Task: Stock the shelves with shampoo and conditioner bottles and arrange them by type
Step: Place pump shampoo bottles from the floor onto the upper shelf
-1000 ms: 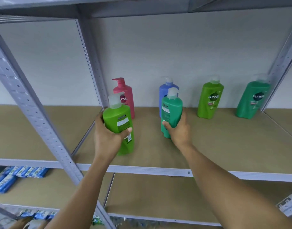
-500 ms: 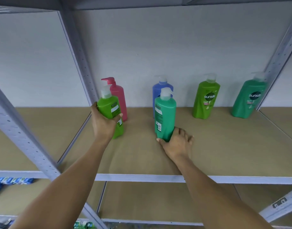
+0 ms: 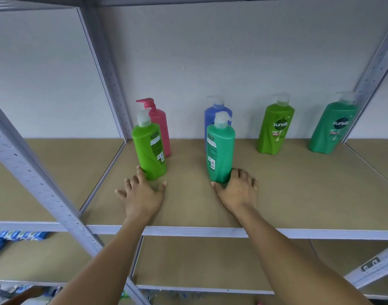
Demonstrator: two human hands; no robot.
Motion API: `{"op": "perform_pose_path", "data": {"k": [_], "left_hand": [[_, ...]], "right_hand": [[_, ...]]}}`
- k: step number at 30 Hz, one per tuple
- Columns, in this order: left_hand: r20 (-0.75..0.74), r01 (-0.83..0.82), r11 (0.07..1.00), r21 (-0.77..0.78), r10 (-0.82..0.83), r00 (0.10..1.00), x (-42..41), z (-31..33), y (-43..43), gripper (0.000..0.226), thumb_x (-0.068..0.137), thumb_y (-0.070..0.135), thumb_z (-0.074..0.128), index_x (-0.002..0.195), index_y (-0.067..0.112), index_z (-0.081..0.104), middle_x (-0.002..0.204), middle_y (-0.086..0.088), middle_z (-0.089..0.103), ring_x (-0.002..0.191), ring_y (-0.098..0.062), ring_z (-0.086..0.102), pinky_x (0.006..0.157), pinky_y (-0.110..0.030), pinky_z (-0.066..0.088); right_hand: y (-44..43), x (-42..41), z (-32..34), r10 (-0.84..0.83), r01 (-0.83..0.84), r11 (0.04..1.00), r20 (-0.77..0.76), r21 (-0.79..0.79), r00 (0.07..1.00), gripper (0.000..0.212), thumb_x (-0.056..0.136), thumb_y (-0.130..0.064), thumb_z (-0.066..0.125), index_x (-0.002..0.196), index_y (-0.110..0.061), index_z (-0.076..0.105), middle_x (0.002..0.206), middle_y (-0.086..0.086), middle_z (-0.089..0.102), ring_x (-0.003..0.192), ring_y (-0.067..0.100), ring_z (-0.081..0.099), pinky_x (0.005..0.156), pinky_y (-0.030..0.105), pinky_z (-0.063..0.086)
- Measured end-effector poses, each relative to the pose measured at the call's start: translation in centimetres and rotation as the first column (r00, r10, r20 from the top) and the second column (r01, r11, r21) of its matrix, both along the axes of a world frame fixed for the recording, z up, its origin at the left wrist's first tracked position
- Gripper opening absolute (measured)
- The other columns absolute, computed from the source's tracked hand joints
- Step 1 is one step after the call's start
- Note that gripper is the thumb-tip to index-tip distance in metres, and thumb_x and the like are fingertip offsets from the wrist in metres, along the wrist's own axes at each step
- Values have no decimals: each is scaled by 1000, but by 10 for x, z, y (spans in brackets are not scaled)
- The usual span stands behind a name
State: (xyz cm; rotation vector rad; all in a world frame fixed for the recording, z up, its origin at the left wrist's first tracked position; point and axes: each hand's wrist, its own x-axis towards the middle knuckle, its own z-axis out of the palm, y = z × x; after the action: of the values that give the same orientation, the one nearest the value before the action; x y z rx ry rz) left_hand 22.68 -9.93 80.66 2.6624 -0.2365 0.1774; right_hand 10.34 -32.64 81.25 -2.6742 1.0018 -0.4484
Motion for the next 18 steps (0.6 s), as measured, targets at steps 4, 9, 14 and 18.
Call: {"op": "perform_pose_path", "data": {"k": [4, 9, 14, 18], "left_hand": [[46, 110, 989, 98, -115, 992, -29, -5, 16, 86, 90, 74, 35, 157, 22, 25, 156, -5, 41, 150, -29, 25, 118, -58, 18], [30, 280, 946, 163, -289, 957, -76, -11, 32, 82, 86, 79, 17, 148, 32, 43, 161, -1, 35, 153, -29, 17, 120, -57, 13], [77, 388, 905, 176, -406, 911, -130, -16, 45, 78, 90, 77, 19, 150, 33, 42, 164, 5, 29, 154, -24, 15, 121, -56, 15], [38, 463, 878, 120, -470, 882, -176, -41, 64, 69, 95, 71, 27, 156, 39, 24, 169, 11, -1, 156, -17, -1, 125, -52, 8]], "right_hand": [[8, -28, -6, 67, -75, 995, -108, -72, 992, 78, 89, -77, 35, 143, -22, 49, 150, 7, 45, 143, 27, 34, 118, 48, 24], [22, -73, -3, 216, -233, 969, -176, -85, 960, 83, 85, -79, 19, 146, -29, 47, 158, 4, 39, 149, 26, 27, 119, 47, 22], [44, -125, 1, 319, -332, 940, -148, -73, 936, 80, 85, -73, 26, 139, -23, 57, 151, 9, 50, 142, 30, 41, 116, 49, 33], [66, -177, -13, 366, -375, 921, -102, -101, 925, 67, 92, -62, 40, 143, -20, 54, 156, 10, 45, 145, 30, 39, 116, 51, 36]]}}
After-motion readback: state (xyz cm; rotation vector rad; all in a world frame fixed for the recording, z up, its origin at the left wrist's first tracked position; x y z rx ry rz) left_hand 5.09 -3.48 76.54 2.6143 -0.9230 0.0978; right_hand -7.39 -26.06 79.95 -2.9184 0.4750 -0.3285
